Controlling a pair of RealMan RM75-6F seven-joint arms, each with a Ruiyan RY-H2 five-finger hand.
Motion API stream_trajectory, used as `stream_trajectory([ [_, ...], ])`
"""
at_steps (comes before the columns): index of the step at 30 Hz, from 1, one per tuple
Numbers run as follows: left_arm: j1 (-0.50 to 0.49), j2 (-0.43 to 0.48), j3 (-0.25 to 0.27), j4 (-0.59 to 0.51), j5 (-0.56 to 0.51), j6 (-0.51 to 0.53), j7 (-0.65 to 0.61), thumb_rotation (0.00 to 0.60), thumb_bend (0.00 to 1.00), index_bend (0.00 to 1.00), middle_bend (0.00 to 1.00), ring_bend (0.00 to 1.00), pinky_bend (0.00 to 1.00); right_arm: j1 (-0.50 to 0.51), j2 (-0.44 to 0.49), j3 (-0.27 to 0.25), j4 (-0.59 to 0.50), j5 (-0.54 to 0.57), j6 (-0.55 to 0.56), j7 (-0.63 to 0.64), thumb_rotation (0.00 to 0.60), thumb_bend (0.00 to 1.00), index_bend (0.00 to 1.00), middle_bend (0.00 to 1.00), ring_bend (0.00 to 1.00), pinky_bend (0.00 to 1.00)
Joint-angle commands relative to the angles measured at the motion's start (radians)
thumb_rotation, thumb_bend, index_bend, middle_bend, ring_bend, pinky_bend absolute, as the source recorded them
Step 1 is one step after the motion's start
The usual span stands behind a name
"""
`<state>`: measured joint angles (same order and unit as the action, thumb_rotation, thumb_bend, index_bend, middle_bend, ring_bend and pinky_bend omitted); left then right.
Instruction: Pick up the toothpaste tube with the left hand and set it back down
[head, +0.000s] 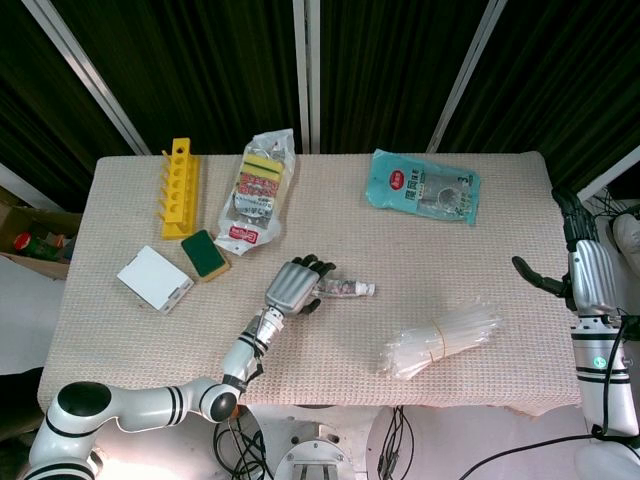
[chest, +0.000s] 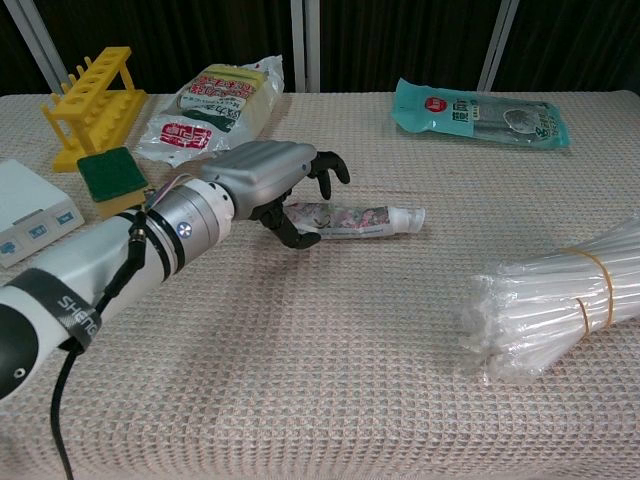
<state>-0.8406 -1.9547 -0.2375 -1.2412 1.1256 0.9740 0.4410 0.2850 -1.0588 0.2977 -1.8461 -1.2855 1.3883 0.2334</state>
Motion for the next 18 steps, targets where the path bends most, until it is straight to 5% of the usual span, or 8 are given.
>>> stream_trajectory([
  [1, -0.001, -0.002, 0.0, 0.004, -0.011, -0.007, 0.002, 0.6, 0.29, 0.23, 0.31, 0.21, 0.34, 0.0, -0.001, -0.001, 0.001, -0.001, -0.002, 0.0, 0.141, 0.0, 0.0, 0.0, 0.0, 0.0],
  [18, -0.025, -0.024, -0.01, 0.051, -0.022, -0.023, 0.01, 0.6, 0.29, 0.28, 0.36, 0.25, 0.38, -0.006, -0.004, -0.008, 0.017, -0.002, -0.01, 0.009, 0.142, 0.0, 0.0, 0.0, 0.0, 0.0],
])
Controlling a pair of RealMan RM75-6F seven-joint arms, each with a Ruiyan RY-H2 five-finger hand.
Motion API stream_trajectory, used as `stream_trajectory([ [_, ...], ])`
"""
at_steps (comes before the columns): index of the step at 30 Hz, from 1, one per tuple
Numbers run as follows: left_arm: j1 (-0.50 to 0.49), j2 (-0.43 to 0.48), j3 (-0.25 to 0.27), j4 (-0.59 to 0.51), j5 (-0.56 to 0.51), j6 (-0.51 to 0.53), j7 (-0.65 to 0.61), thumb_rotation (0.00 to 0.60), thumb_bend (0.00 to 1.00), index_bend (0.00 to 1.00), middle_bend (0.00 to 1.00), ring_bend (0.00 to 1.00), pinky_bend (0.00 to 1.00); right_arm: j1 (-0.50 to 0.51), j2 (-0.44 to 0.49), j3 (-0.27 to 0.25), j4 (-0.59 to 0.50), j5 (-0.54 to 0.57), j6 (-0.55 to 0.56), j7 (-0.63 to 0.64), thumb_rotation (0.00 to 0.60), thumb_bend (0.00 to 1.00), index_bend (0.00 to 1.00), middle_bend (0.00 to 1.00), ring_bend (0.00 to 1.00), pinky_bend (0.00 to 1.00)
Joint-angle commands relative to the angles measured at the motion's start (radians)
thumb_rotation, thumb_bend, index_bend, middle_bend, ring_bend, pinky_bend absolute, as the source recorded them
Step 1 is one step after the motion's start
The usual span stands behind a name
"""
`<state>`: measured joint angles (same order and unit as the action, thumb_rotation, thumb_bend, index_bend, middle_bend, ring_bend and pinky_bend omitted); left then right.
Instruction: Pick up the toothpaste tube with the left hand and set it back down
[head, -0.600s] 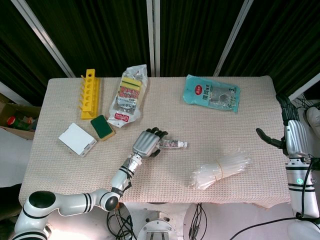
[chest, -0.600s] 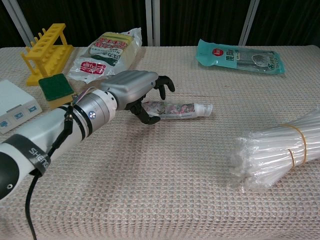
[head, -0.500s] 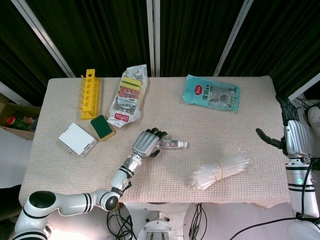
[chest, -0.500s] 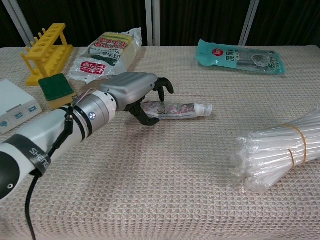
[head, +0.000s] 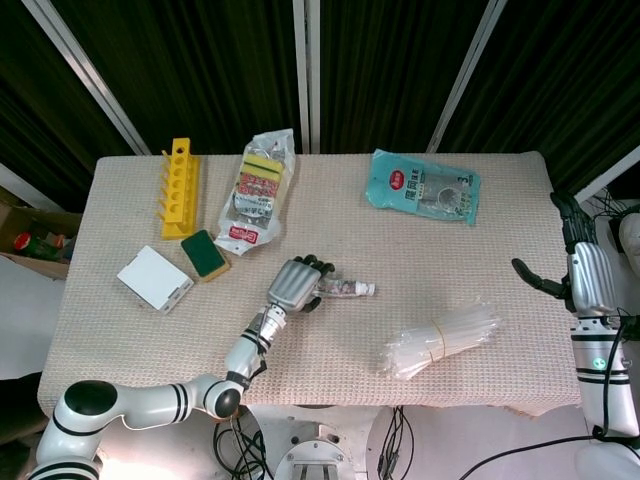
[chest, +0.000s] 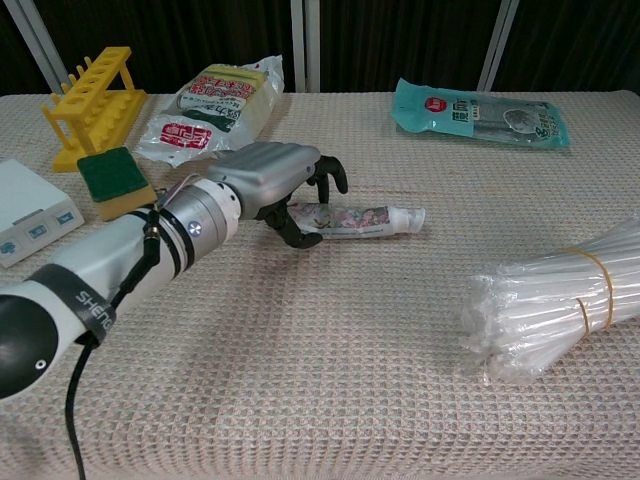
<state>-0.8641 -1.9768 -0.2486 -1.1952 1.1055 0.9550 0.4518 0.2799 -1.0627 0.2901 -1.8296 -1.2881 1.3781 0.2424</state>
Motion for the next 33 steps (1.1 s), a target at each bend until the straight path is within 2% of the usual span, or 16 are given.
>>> stream_trajectory([
  [1, -0.002, -0.003, 0.003, 0.008, -0.003, -0.006, 0.0, 0.6, 0.29, 0.28, 0.36, 0.25, 0.38, -0.001, 0.0, 0.0, 0.001, 0.001, 0.0, 0.001, 0.143, 0.0, 0.0, 0.0, 0.0, 0.0],
  [17, -0.013, -0.024, 0.008, 0.052, -0.016, -0.025, 0.013, 0.6, 0.3, 0.31, 0.38, 0.27, 0.4, 0.0, -0.007, -0.001, 0.016, 0.007, -0.015, 0.011, 0.142, 0.0, 0.0, 0.0, 0.0, 0.0],
  [27, -0.015, -0.039, 0.001, 0.083, -0.004, -0.025, -0.029, 0.6, 0.34, 0.41, 0.47, 0.35, 0.48, -0.001, -0.008, -0.002, 0.021, 0.012, -0.021, 0.017, 0.141, 0.0, 0.0, 0.0, 0.0, 0.0],
  [33, -0.012, -0.045, -0.001, 0.105, 0.03, -0.016, -0.096, 0.6, 0.39, 0.49, 0.55, 0.41, 0.55, 0.003, -0.014, -0.004, 0.028, 0.014, -0.031, 0.017, 0.143, 0.0, 0.0, 0.0, 0.0, 0.0],
])
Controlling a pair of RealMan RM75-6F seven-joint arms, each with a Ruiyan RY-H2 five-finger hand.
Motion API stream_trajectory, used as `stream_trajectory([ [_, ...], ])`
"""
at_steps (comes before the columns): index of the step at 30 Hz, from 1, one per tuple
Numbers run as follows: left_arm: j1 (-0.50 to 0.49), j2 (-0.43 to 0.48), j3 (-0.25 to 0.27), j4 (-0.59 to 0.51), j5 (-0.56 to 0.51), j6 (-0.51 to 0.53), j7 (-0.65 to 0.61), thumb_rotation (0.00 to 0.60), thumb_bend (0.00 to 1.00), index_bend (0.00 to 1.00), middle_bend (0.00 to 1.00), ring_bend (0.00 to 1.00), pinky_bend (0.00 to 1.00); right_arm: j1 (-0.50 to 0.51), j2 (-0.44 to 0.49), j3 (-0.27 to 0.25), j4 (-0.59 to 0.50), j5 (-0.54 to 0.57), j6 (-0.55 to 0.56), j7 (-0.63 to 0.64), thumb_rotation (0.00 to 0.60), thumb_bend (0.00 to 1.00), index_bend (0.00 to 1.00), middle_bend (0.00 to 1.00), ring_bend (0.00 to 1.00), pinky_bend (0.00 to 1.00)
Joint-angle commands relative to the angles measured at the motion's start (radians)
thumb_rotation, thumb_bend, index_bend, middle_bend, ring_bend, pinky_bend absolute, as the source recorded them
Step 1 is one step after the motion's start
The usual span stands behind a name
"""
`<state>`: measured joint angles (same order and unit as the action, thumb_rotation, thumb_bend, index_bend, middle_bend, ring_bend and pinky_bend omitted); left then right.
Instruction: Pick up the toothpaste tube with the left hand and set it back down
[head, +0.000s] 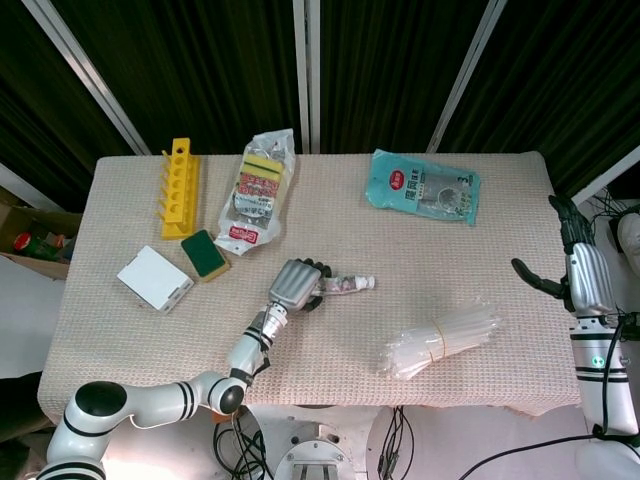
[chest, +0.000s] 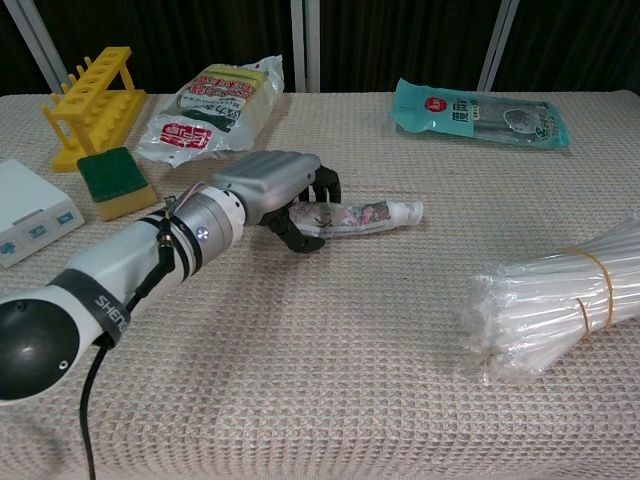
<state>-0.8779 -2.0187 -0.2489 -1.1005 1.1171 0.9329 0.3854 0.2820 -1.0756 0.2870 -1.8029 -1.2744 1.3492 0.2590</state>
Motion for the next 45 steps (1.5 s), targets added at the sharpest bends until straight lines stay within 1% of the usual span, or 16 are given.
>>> stream_trajectory([
  [1, 0.002, -0.004, 0.001, 0.017, 0.035, 0.01, -0.053, 0.6, 0.4, 0.51, 0.57, 0.43, 0.56, 0.001, -0.002, -0.001, 0.003, 0.001, -0.004, 0.001, 0.143, 0.0, 0.0, 0.0, 0.0, 0.0],
  [3, 0.002, -0.004, 0.006, 0.027, 0.07, 0.019, -0.104, 0.6, 0.41, 0.56, 0.61, 0.47, 0.6, 0.002, -0.002, -0.001, 0.005, 0.003, -0.007, 0.002, 0.142, 0.0, 0.0, 0.0, 0.0, 0.0],
  [7, 0.006, -0.003, 0.024, 0.057, 0.167, 0.048, -0.279, 0.6, 0.44, 0.66, 0.73, 0.58, 0.69, 0.002, -0.003, 0.0, 0.008, 0.006, -0.01, 0.005, 0.141, 0.0, 0.0, 0.0, 0.0, 0.0],
  [10, 0.007, -0.001, 0.031, 0.072, 0.21, 0.055, -0.398, 0.6, 0.45, 0.7, 0.77, 0.62, 0.72, 0.001, -0.004, -0.001, 0.01, 0.005, -0.009, 0.007, 0.143, 0.0, 0.0, 0.0, 0.0, 0.0],
  [15, 0.017, 0.009, 0.007, 0.045, 0.207, 0.025, -0.613, 0.6, 0.45, 0.75, 0.84, 0.68, 0.76, 0.0, -0.005, -0.002, 0.014, 0.006, -0.012, 0.011, 0.142, 0.0, 0.0, 0.0, 0.0, 0.0],
  [19, 0.022, 0.04, -0.014, -0.007, 0.183, -0.045, -0.782, 0.6, 0.45, 0.79, 0.88, 0.72, 0.79, 0.0, -0.006, -0.001, 0.017, 0.008, -0.013, 0.013, 0.141, 0.0, 0.0, 0.0, 0.0, 0.0],
  [25, 0.034, 0.103, -0.06, -0.114, 0.152, -0.143, -1.045, 0.6, 0.45, 0.8, 0.91, 0.74, 0.81, -0.002, -0.008, -0.001, 0.02, 0.006, -0.012, 0.021, 0.142, 0.0, 0.0, 0.0, 0.0, 0.0],
  [29, 0.046, 0.152, -0.089, -0.194, 0.16, -0.19, -1.233, 0.6, 0.45, 0.81, 0.91, 0.74, 0.81, -0.001, -0.011, -0.004, 0.018, -0.001, -0.018, 0.036, 0.14, 0.0, 0.0, 0.0, 0.0, 0.0],
  [31, 0.05, 0.175, -0.094, -0.223, 0.18, -0.203, -1.306, 0.6, 0.45, 0.81, 0.91, 0.75, 0.81, 0.001, -0.012, -0.007, 0.012, -0.013, -0.023, 0.052, 0.14, 0.0, 0.0, 0.0, 0.0, 0.0],
  [35, 0.051, 0.214, -0.086, -0.267, 0.24, -0.205, -1.41, 0.6, 0.45, 0.81, 0.92, 0.75, 0.81, 0.007, -0.013, -0.014, -0.007, -0.052, -0.03, 0.088, 0.142, 0.0, 0.0, 0.0, 0.0, 0.0],
  [39, 0.041, 0.251, -0.071, -0.313, 0.295, -0.221, -1.521, 0.6, 0.45, 0.81, 0.92, 0.75, 0.81, 0.021, 0.0, -0.011, -0.041, -0.08, -0.056, 0.167, 0.142, 0.0, 0.0, 0.0, 0.0, 0.0],
  [42, 0.029, 0.273, -0.057, -0.331, 0.339, -0.228, -1.624, 0.6, 0.45, 0.81, 0.93, 0.76, 0.81, 0.03, 0.003, -0.01, -0.049, -0.089, -0.064, 0.173, 0.142, 0.0, 0.0, 0.0, 0.0, 0.0],
  [45, 0.014, 0.288, -0.037, -0.321, 0.383, -0.223, -1.709, 0.6, 0.45, 0.82, 0.93, 0.76, 0.81, 0.036, 0.0, -0.011, -0.057, -0.087, -0.07, 0.177, 0.142, 0.0, 0.0, 0.0, 0.0, 0.0],
])
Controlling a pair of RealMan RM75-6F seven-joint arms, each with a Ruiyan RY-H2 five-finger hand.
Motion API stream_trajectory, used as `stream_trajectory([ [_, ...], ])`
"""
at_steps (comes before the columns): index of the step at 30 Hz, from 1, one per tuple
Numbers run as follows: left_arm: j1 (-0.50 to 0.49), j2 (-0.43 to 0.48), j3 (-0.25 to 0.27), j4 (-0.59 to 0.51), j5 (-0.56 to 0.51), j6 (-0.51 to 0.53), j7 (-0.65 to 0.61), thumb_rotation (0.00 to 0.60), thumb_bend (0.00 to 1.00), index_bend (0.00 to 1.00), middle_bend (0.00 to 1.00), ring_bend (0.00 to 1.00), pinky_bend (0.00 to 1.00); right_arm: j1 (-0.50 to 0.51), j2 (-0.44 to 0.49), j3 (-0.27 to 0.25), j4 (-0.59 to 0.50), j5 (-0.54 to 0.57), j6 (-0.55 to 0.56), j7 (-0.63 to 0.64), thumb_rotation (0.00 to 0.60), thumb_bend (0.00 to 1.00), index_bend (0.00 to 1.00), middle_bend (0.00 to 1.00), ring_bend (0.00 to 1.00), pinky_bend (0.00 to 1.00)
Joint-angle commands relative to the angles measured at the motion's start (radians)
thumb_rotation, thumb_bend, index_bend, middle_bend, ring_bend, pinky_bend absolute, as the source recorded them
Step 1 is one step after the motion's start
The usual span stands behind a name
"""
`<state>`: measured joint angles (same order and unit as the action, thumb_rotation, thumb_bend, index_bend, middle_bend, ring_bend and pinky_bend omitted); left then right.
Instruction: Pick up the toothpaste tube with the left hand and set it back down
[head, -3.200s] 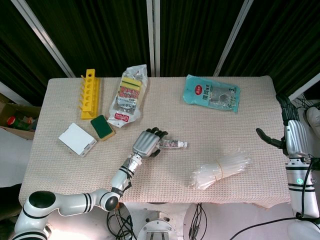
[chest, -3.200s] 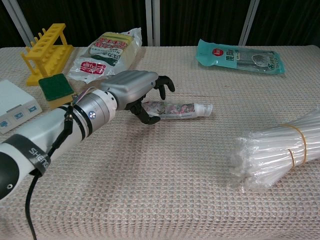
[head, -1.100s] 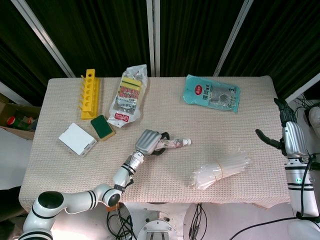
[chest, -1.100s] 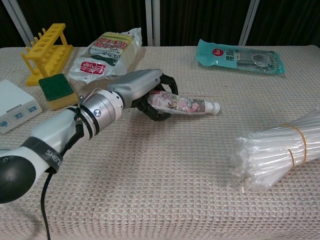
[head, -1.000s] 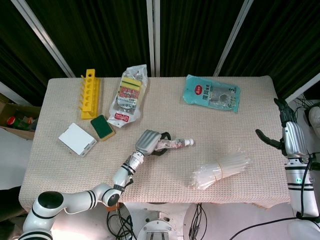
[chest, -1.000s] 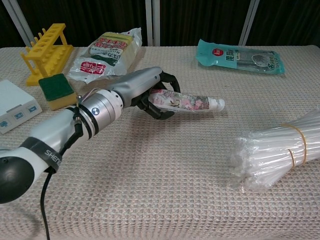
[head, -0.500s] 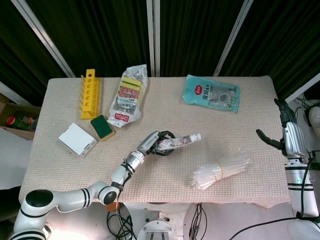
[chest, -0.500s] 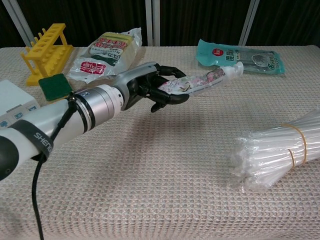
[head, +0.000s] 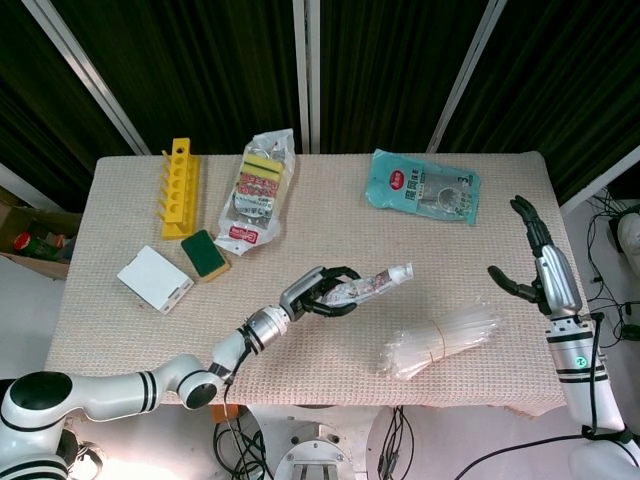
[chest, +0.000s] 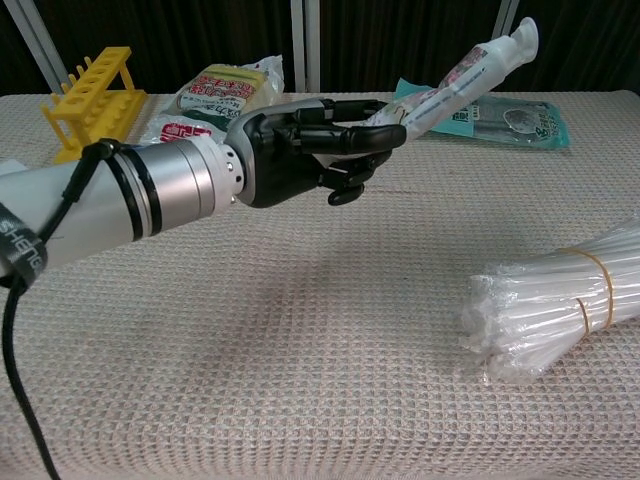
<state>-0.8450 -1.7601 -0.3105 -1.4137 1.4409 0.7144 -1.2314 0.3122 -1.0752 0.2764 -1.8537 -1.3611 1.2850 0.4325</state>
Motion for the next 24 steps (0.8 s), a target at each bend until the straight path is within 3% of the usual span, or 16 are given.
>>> stream_trajectory([
  [1, -0.024, 0.033, 0.032, -0.001, 0.07, -0.003, -0.109, 0.6, 0.45, 0.82, 0.94, 0.76, 0.81, 0.007, -0.001, -0.001, -0.007, 0.0, -0.008, 0.004, 0.141, 0.0, 0.0, 0.0, 0.0, 0.0],
  [9, -0.07, 0.044, 0.09, 0.034, 0.121, 0.004, -0.241, 0.6, 0.45, 0.83, 0.98, 0.79, 0.81, 0.032, -0.017, 0.009, -0.039, -0.017, -0.009, -0.001, 0.141, 0.0, 0.0, 0.0, 0.0, 0.0],
  [16, -0.098, 0.037, 0.104, 0.055, 0.109, 0.015, -0.325, 0.6, 0.47, 0.85, 1.0, 0.83, 0.82, 0.068, -0.052, 0.012, -0.075, -0.024, -0.026, -0.035, 0.142, 0.0, 0.0, 0.0, 0.0, 0.0],
  [24, -0.117, 0.052, 0.121, 0.046, 0.124, 0.053, -0.427, 0.6, 0.48, 0.86, 1.0, 0.84, 0.82, 0.124, -0.139, 0.019, -0.042, 0.026, -0.074, -0.052, 0.142, 0.0, 0.0, 0.0, 0.0, 0.0],
])
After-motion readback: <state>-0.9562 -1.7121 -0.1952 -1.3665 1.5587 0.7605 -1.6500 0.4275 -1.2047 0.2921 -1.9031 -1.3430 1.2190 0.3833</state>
